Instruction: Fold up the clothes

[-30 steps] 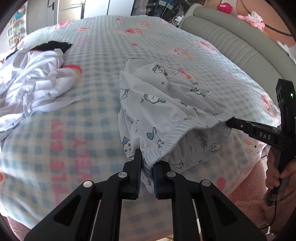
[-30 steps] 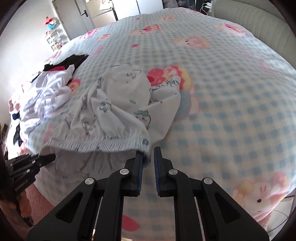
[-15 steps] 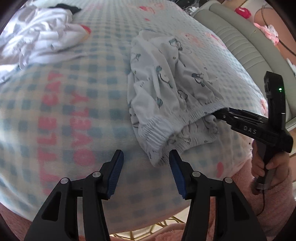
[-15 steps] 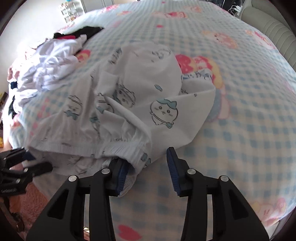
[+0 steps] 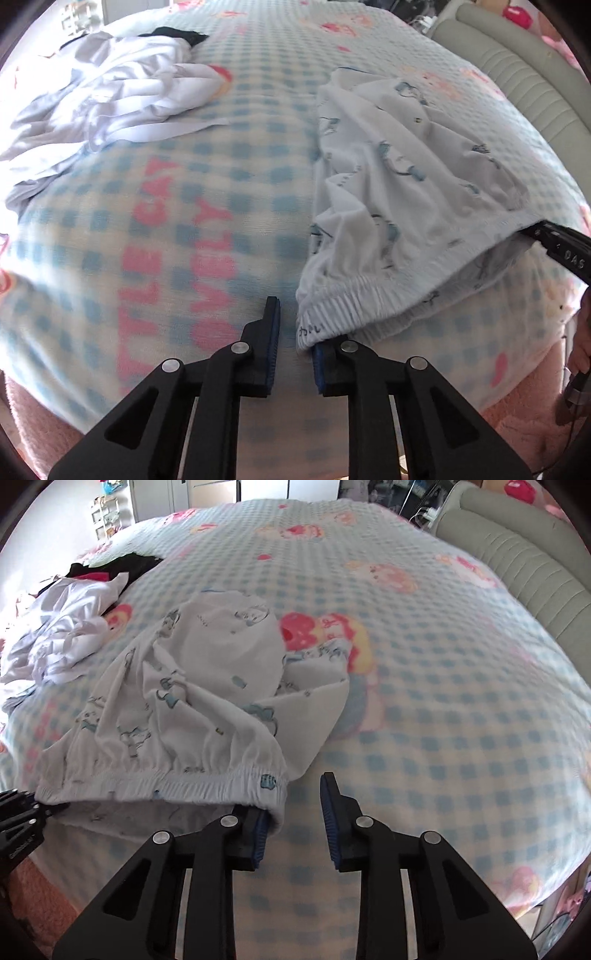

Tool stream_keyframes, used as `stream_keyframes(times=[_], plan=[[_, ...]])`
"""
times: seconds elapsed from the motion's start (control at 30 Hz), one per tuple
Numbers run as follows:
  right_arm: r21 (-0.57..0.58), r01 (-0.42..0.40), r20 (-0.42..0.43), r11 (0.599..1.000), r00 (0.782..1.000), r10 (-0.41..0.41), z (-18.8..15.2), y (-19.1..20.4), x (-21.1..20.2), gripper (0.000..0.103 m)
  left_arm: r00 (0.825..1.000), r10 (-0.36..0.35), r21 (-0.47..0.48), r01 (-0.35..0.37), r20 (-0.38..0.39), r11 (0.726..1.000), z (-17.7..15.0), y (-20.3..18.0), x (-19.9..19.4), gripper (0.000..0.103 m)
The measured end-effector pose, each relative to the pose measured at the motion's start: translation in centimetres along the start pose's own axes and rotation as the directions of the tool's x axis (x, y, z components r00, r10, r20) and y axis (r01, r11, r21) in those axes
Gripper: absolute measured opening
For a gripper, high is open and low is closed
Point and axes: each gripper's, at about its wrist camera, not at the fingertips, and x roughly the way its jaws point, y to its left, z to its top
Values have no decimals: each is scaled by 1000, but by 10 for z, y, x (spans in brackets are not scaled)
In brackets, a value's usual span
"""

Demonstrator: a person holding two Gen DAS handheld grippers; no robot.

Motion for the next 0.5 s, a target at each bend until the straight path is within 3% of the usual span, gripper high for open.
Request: stream_keyframes(times=[0.07, 0.1, 0.23, 0.33, 0.4, 0.5], plan=[[17, -214, -112, 977, 970, 215, -4, 2, 17, 17, 999, -37, 9, 37, 18, 999, 7, -1, -6, 16], [26, -232, -109, 972, 966, 234, -5, 1, 18, 13, 998, -50, 11, 50, 49, 999, 17, -1, -17, 8], [50, -159, -1, 986, 987, 159, 12, -16, -12, 6, 980, -101, 26, 98, 173, 995, 55, 2, -63, 6], [48, -109, 150, 993, 984, 101, 47, -30, -66, 6, 949, -147, 56, 137, 278, 989, 90, 2, -107, 6], [28, -81, 277, 996, 958, 70, 75, -33, -118, 6, 906, -195, 109, 166, 376, 980, 126, -3, -155, 6], [5, -41, 486, 999, 873, 33, 103, -34, -210, 6, 857, -234, 159, 180, 458, 971, 142, -12, -201, 6]])
